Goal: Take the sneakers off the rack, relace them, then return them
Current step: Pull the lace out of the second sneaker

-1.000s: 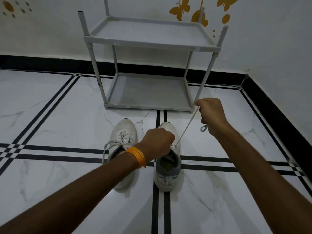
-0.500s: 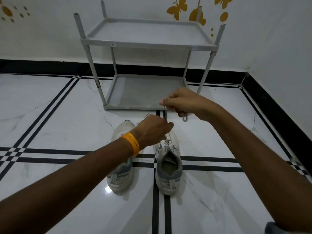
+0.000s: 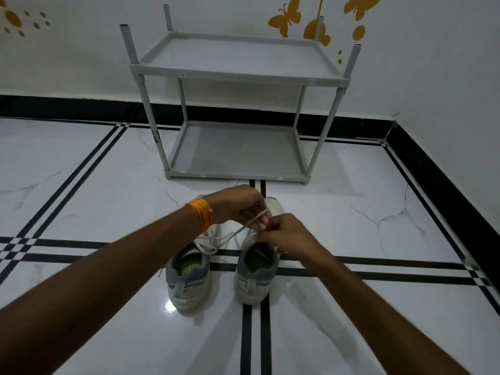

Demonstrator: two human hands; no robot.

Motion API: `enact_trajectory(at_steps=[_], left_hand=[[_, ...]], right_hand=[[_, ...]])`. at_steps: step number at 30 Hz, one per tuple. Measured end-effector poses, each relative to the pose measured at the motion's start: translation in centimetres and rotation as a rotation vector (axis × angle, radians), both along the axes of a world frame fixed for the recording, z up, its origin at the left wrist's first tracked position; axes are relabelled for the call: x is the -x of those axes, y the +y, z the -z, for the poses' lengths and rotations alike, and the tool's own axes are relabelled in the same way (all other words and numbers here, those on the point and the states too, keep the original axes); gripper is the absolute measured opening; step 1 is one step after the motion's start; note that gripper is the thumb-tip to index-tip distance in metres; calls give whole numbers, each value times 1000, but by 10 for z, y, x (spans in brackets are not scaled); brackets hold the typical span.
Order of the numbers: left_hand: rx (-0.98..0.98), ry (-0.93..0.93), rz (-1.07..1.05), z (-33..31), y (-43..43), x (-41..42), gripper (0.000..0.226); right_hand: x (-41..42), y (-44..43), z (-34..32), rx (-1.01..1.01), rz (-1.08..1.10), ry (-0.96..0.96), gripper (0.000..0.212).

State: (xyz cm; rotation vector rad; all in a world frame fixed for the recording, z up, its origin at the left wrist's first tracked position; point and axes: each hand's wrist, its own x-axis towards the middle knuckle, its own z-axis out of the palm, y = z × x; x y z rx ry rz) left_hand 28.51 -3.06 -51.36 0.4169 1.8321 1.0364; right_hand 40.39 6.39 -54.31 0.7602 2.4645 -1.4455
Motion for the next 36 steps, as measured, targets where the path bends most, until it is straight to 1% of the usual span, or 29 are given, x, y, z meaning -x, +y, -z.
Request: enact_trajectory(at_steps=[1,2,3,4,5,7,8,10,11,12,15,16,18,21,22,24,26,28,30,31,33,36], left_hand=[[-17,13,9,1,1,-1,31],[-30,40,13,1,1,-2,30],[-38,72,11,2,1,-3,30],[-45,93,8,3,-1,-4,29],[-58,93,1,4,-2,-4,30],[-85,59,-16,6,-6,-3,32],[-100,45,-24,8,-6,-3,33],[-133,28,-47,11,-6,-4,33],[-146,25,-57,12,-6,-6,33],[-152,31,-58,12,-5,-7,32],[-153,81,-28,14,-3,-8,31],[-146,100,-24,14,-4,-7,31],[-130,138,-29,14,-5,-5,30],[-99,219,-4,16,-10,0,27],[-94,213,-8,17,-12,1,27],[-120,137,-19,20,-14,2,28],[-149,110,-23,20,-14,1,30],[-171,133,-9,20,-14,-2,33],[-199,145,21,20,-12,-5,34],[-209,137,29,20,-12,-6,33],[-227,148,48,21,-11,-6,32],[-277,267,39,23,-12,-9,33]], right_hand=[[1,-7,5,148,32,-18,20],[2,-14,8,352,83,-38,28],[1,-21,12,552,135,-44,31],[1,-27,15,705,186,-23,31],[2,-30,20,801,231,12,29],[2,-35,25,863,317,80,25],[2,-38,26,827,359,113,22],[2,-41,26,648,435,166,14],[2,-43,25,595,462,183,12],[2,-46,25,617,486,198,12],[1,-52,25,857,518,238,19],[0,-52,23,875,513,239,20],[-7,-50,18,809,506,220,17],[-18,-39,1,526,420,215,13],[-19,-36,-8,434,389,247,12],[-14,-29,-32,267,353,357,11],[-4,-19,-57,138,280,445,8],[5,-11,-77,85,147,412,9],[11,-2,-88,-28,1,336,7],[14,1,-93,-82,-50,335,5],[21,7,-101,-120,-93,425,3],[38,22,-100,-249,-31,592,3]])
